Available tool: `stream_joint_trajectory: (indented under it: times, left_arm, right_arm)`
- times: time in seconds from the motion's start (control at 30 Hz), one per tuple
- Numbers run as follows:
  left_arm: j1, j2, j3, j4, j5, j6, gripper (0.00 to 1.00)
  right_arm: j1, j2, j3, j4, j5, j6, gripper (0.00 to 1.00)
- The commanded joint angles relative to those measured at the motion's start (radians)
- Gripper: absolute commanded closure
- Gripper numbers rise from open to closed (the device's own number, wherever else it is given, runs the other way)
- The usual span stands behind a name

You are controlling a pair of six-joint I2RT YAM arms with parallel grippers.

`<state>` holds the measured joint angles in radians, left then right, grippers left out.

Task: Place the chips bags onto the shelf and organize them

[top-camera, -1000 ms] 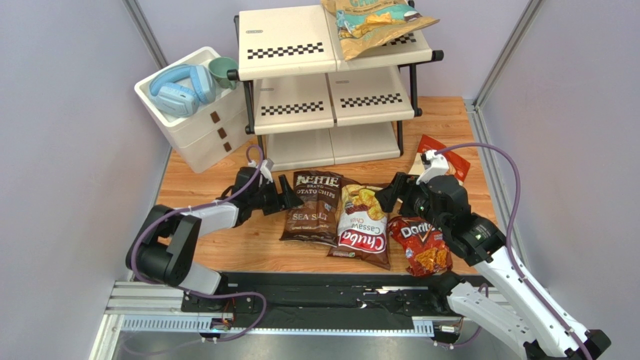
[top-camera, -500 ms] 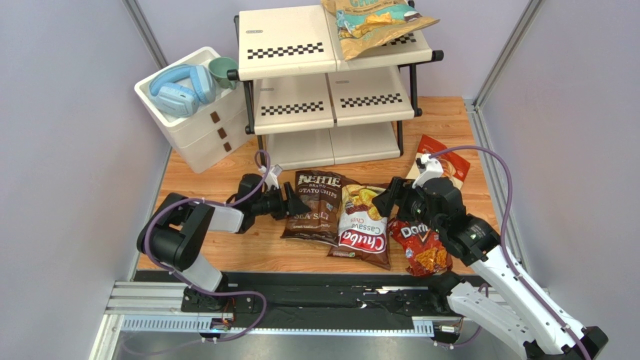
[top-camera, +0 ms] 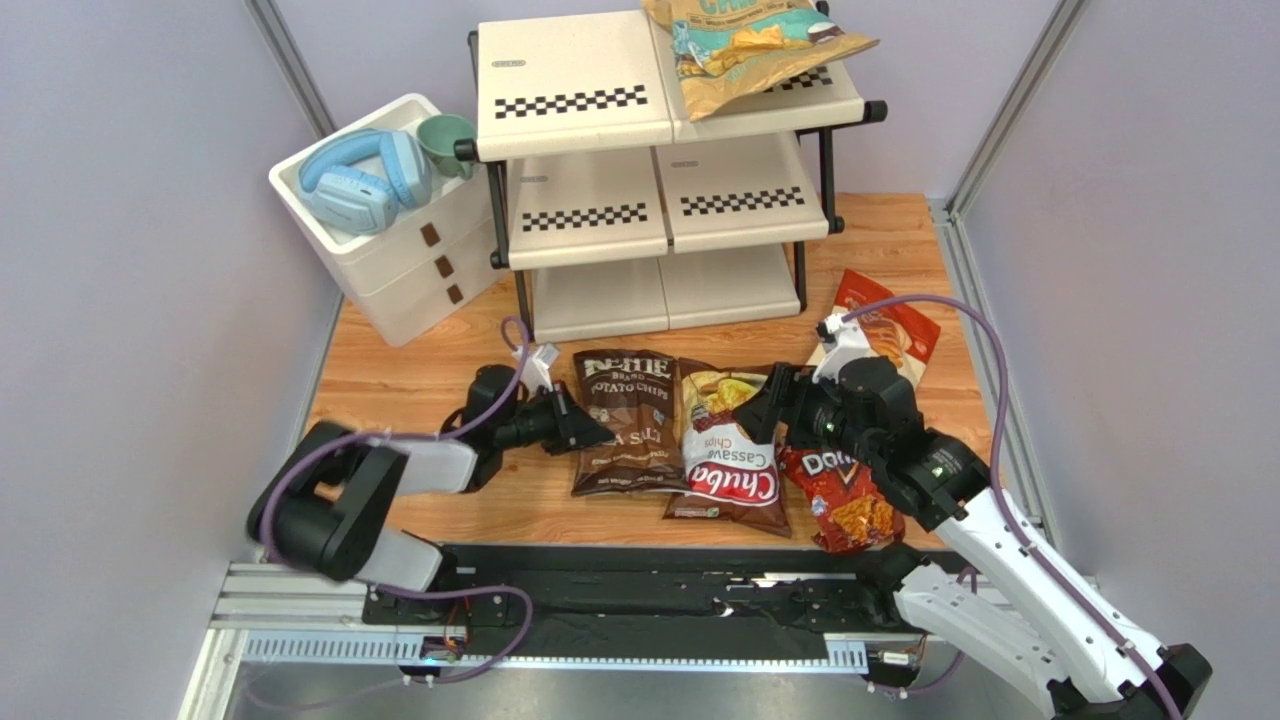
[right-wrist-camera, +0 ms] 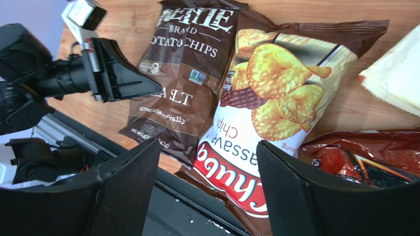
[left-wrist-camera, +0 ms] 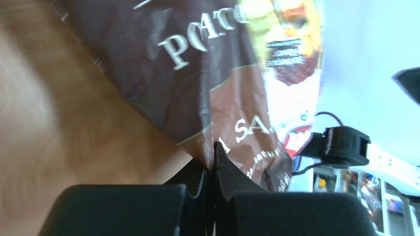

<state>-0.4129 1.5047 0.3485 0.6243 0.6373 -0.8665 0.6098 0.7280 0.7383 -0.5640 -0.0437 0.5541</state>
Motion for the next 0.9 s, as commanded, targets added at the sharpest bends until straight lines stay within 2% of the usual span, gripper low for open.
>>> stream_joint_trajectory:
  times: [0.0,0.03,0.07,0.13,0.17,0.27,0.4,0.47,0.6,0.7,0.87]
  left_arm:
    - [-0.006,-0.367,-0.029,-0.142,-0.151,-0.016,1.00]
    - [-0.006,-0.447,-0.023,-0.285,-0.195,-0.011,1.00]
    - [-0.006,-0.601,-0.017,-0.357,-0.243,-0.008,1.00]
    - [-0.006,-0.743,-0.003,-0.528,-0.371,-0.009,1.00]
    - [-0.007,-0.855,-0.002,-0.575,-0.440,-0.015,1.00]
    - [-0.007,-0.987,-0.011,-0.696,-0.504,-0.037,1.00]
    - [-0.013,-1.022,-0.071,-0.725,-0.507,-0.060,1.00]
    - [-0.029,-1.026,-0.082,-0.735,-0.530,-0.063,1.00]
    - [-0.043,-1.049,-0.108,-0.733,-0.561,-0.074,1.00]
    - [-0.044,-1.054,-0.105,-0.733,-0.564,-0.075,1.00]
    - [-0.046,-1.071,-0.086,-0.767,-0.574,-0.060,1.00]
  right_arm:
    - [0.021,-0.021,-0.019,0.068,-0.070,0.021,0.23]
    - [0.025,-0.019,-0.025,0.082,-0.082,0.032,0.23]
    - [0.033,-0.018,-0.031,0.091,-0.088,0.053,0.23]
    - [0.056,-0.019,-0.056,0.133,-0.113,0.099,0.23]
    - [0.067,-0.018,-0.068,0.154,-0.119,0.156,0.23]
    - [0.148,-0.015,-0.120,0.251,-0.091,0.257,0.23]
    - [0.295,0.046,-0.119,0.331,0.017,0.339,0.22]
    - [0.336,0.073,-0.103,0.343,0.039,0.366,0.21]
    - [0.441,0.113,-0.073,0.368,0.181,0.426,0.20]
    - [0.461,0.166,-0.071,0.413,0.180,0.464,0.20]
    - [0.504,0.290,-0.048,0.444,0.165,0.618,0.18]
